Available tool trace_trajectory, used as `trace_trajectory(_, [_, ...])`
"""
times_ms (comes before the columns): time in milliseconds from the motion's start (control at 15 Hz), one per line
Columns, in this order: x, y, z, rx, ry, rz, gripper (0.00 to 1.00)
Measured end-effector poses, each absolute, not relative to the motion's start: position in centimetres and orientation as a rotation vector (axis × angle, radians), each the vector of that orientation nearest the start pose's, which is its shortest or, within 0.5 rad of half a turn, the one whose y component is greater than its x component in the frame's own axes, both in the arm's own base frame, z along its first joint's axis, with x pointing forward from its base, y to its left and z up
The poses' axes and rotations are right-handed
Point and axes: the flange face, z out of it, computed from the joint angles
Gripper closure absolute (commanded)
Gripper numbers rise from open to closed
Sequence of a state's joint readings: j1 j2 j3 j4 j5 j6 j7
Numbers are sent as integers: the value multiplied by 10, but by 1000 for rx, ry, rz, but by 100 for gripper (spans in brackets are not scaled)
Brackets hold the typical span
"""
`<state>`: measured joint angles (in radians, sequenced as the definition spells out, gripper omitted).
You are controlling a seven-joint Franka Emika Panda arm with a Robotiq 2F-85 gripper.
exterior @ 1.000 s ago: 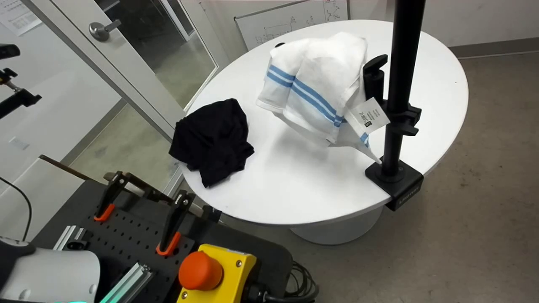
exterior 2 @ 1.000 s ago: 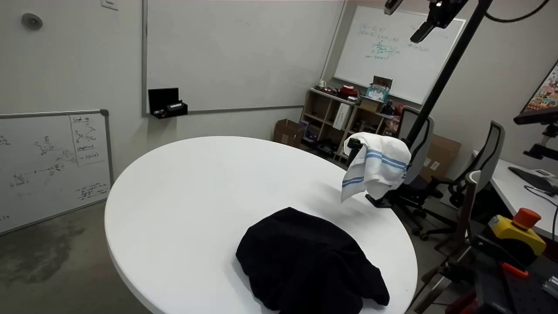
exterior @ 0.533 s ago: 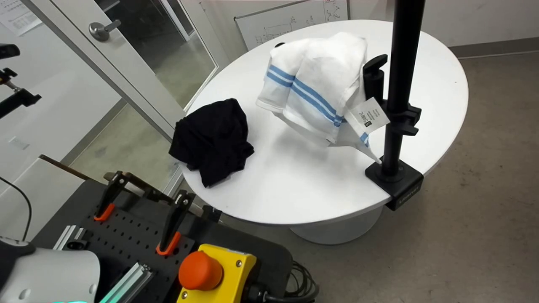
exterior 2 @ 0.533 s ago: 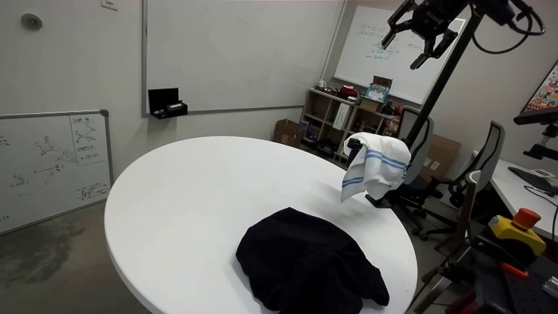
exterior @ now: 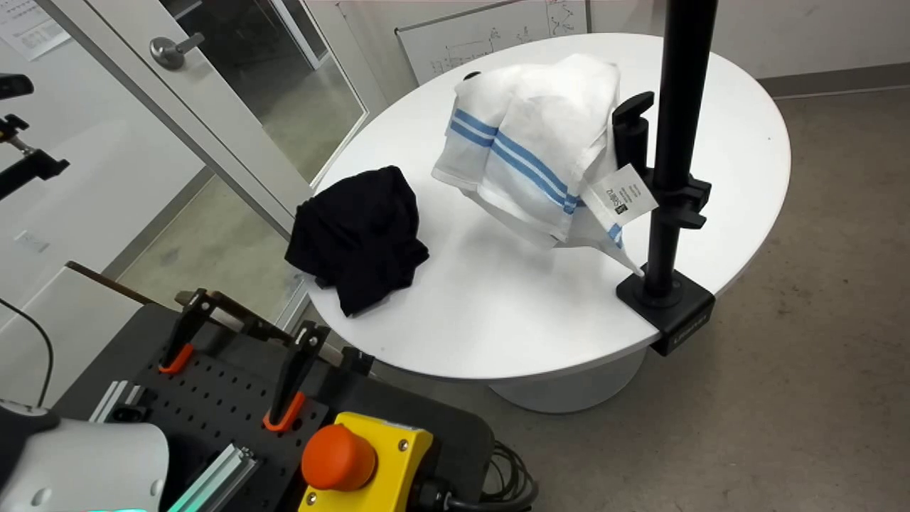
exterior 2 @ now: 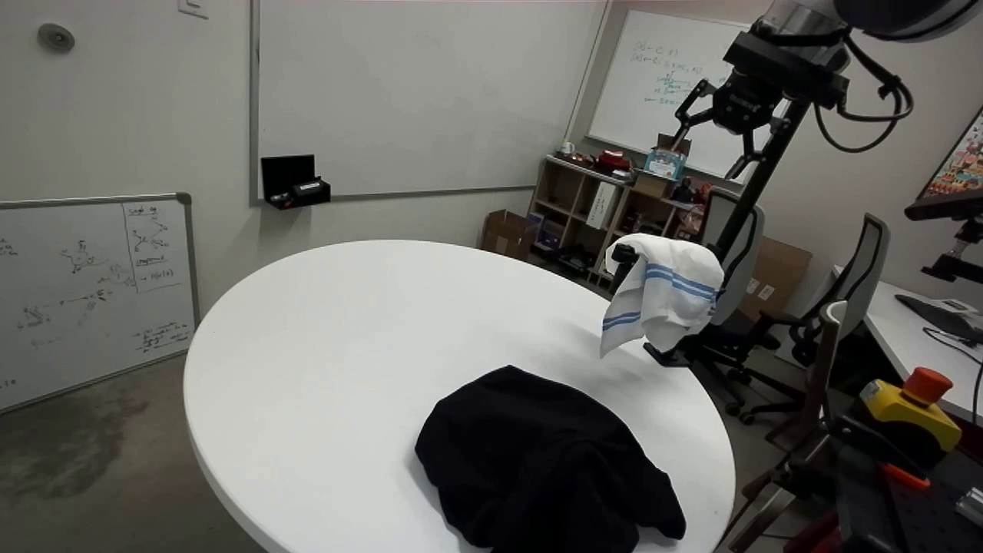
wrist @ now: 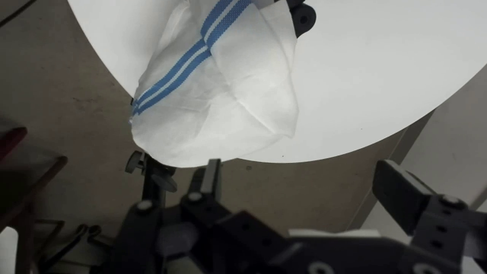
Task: Remove the white towel from the black stand
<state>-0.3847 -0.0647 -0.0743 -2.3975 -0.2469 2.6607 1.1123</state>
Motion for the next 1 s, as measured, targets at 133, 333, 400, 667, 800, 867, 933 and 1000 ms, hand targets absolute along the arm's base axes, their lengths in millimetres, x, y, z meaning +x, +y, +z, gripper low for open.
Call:
trace_trajectory(133, [466,-226,361,-2364,2033,-569,0])
trace_trajectory(333, [471,-231,341,-2298,2094,-600,0])
trace_trajectory(400, [472,-232,334,-2279,2114,-606,0])
trace_trajectory(667, [478,-238,305,-2219,2218,-564,0])
trace_trajectory(800, [479,-241,287,-2203,2265,-526,0])
trace_trajectory(867, [479,-242,278,-2200,2284,-507,0])
trace_trajectory(933, [479,-243,270,-2203,2298,-492,0])
trace_trajectory(1000, [479,-244,263,-2209,2309,-478,0])
